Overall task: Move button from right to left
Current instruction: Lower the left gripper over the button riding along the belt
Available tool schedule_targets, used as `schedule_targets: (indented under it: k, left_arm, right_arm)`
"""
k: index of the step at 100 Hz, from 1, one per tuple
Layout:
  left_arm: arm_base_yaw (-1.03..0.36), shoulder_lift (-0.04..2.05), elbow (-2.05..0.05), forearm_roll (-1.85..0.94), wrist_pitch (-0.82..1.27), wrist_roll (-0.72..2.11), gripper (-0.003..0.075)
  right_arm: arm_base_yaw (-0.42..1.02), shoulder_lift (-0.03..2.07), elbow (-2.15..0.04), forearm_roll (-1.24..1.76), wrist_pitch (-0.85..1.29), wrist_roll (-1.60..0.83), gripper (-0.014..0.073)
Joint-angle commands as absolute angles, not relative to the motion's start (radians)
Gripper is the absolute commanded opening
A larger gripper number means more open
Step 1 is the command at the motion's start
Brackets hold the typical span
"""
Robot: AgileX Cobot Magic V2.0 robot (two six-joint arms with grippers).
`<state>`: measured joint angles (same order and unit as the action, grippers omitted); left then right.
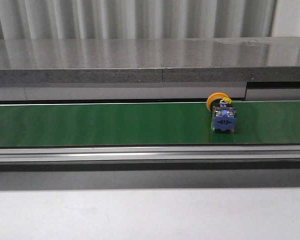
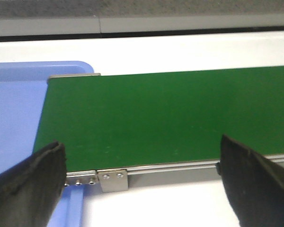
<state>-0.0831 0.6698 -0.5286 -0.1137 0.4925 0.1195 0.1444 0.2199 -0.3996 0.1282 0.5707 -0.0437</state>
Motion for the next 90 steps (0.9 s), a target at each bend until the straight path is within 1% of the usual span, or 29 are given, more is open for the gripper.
schedule_targets:
  k: [1,22,40,64,90]
  left_arm:
    - [-0.136,0.739,-0.617,-0.135,0.475,0.128,0.0617]
    - [-0.302,0.916,-0.758,-0.135,0.495,0.124,0.0617]
    - [-0.426,1.104,-0.923,-0.135,0.516,0.087,0.0617]
    - [-0.539,1.333,-1.112,-0.135,0.572,0.031,0.0617]
    - [-0.629,1.568,-1.334,-0.133,0.679,-0.067,0.0617]
  right_arm:
    - [0.146,0.229,-0.426,0.137,0.493,-0.051,-0.0066]
    - [0.146,0.229,-0.426,0.137,0.493,-0.051,-0.0066]
    - [0.146,0.229,-0.426,0.137,0.493,-0.051,-0.0066]
    - [0.146,0.229,-0.426,0.137,0.493,-0.051,-0.0066]
    - [0.146,0.229,-0.426,0.137,0.493,-0.051,-0.0066]
